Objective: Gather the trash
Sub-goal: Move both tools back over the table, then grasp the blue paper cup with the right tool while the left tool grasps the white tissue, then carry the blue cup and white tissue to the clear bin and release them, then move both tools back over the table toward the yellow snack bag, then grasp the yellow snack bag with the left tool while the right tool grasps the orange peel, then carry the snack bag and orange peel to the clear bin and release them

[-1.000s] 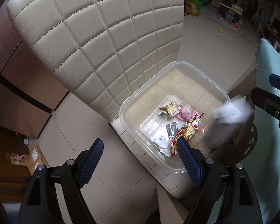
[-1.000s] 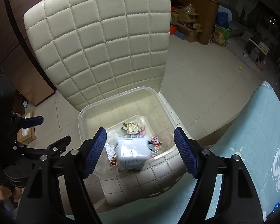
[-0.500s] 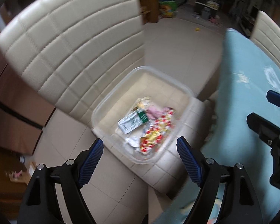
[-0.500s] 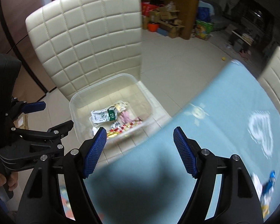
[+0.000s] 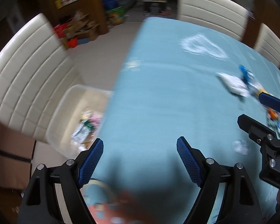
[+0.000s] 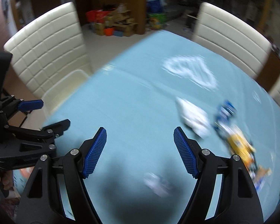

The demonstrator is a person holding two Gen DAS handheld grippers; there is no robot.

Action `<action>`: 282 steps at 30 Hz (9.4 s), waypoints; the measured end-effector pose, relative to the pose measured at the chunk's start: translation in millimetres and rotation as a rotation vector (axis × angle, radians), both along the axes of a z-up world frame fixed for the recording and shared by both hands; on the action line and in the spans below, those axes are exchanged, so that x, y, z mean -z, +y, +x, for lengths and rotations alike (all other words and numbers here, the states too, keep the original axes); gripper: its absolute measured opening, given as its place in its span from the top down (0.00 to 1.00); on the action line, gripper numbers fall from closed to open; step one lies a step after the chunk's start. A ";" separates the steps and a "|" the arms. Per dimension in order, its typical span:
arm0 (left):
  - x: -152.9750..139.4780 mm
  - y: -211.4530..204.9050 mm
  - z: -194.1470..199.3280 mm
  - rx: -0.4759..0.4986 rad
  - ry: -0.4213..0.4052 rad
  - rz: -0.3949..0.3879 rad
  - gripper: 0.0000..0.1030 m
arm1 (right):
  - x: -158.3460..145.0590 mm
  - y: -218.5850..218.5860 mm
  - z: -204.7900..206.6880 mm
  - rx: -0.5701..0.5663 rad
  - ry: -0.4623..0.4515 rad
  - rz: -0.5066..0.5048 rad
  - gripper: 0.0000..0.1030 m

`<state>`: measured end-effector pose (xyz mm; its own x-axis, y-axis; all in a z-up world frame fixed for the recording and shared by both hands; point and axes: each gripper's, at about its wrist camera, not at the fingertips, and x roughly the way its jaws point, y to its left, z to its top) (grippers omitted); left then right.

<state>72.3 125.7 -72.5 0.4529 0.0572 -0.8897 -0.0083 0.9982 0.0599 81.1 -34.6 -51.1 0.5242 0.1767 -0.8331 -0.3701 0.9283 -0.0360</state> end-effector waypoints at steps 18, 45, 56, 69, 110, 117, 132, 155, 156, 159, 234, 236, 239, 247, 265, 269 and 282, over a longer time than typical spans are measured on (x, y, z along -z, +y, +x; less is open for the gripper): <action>9.3 -170.9 24.6 0.250 0.037 0.024 0.23 | 51.6 -247.9 -17.5 0.523 0.127 -0.013 0.31; 46.1 -191.7 120.3 0.278 0.074 0.014 0.38 | 67.4 -232.2 26.2 0.449 0.092 0.026 0.66; 36.3 -190.6 93.1 0.352 0.078 -0.016 0.77 | 48.2 -240.0 5.7 0.468 0.064 0.083 0.66; 17.1 -172.3 39.8 0.362 0.034 -0.004 0.77 | 35.9 -187.9 -19.3 0.332 0.077 0.066 0.66; -7.6 0.6 -24.7 0.035 -0.043 -0.001 0.76 | 16.1 4.9 -22.2 -0.081 0.057 -0.024 0.65; -4.9 35.3 -22.0 -0.015 -0.051 -0.004 0.76 | 14.0 51.8 -11.1 -0.149 0.050 -0.044 0.65; 5.1 148.7 2.0 -0.202 -0.041 -0.002 0.75 | 18.3 161.6 32.4 -0.281 0.090 -0.051 0.65; 47.4 248.6 63.5 -0.350 -0.020 0.013 0.08 | 55.9 254.4 109.6 -0.379 0.159 -0.062 0.65; 49.6 251.0 62.6 -0.356 -0.015 0.019 0.07 | 58.2 257.0 109.6 -0.386 0.163 -0.064 0.65; 56.7 260.2 55.8 -0.377 -0.001 0.029 0.07 | 67.9 271.3 108.8 -0.415 0.183 -0.070 0.65; 12.9 -219.4 50.9 0.298 0.011 0.061 0.07 | 66.7 -233.5 33.5 0.320 0.119 0.034 0.73; 12.6 -237.6 59.9 0.341 0.006 0.050 0.07 | 64.9 -240.8 29.7 0.333 0.106 0.032 0.73; 10.7 -263.5 71.6 0.403 0.000 0.042 0.07 | 63.6 -256.9 23.6 0.369 0.107 0.052 0.73; 20.7 -317.6 96.9 0.480 0.040 0.022 0.07 | 68.5 -284.3 18.6 0.446 0.124 0.097 0.73; 26.9 -281.1 92.8 0.410 0.057 -0.035 0.82 | 61.1 -263.3 11.5 0.405 0.112 0.111 0.73; 23.0 -260.7 80.2 0.382 0.062 -0.047 0.82 | 55.2 -248.9 5.9 0.372 0.108 0.106 0.73; 3.8 -186.2 50.6 0.282 0.028 -0.081 0.82 | 34.8 -177.4 -4.9 0.226 0.088 0.098 0.73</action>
